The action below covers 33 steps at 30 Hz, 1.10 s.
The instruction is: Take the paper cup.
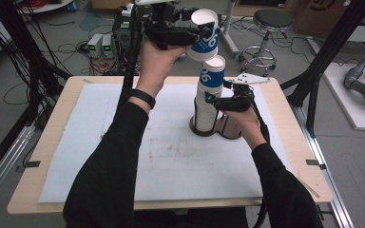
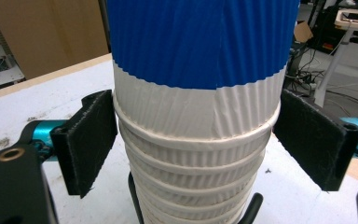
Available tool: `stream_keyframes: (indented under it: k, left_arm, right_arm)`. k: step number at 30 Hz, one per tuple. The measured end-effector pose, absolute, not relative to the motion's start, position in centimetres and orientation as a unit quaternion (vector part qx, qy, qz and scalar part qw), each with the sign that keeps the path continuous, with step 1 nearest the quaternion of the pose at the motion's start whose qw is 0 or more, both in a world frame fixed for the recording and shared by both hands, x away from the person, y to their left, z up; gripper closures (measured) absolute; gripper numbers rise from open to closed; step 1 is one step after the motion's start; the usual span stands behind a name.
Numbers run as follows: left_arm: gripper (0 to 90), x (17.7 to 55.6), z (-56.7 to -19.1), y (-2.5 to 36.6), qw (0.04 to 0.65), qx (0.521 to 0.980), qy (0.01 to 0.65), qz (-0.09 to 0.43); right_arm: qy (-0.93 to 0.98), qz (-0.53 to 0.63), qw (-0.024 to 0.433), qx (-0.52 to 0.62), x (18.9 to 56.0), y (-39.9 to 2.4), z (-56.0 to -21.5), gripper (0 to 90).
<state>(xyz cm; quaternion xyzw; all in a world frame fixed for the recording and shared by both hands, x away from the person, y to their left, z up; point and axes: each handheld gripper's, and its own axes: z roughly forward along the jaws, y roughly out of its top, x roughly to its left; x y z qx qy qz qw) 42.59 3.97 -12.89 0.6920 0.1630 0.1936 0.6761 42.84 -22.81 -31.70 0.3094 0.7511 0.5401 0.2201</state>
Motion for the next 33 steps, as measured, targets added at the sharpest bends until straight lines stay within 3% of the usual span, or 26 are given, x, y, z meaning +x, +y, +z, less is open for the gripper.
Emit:
stream_keyframes:
  k: [18,33]
  left_arm:
    - [29.3,38.7,-17.3,12.6,0.665,0.693,0.199,0.195]
    - [29.3,35.4,-21.9,13.9,0.651,0.710,0.188,0.191]
  right_arm:
    - [0.753,0.535,0.224,0.311,42.8,-22.7,-31.7,14.3]
    - [0.753,0.533,0.227,0.312,42.7,-22.6,-31.6,14.4]
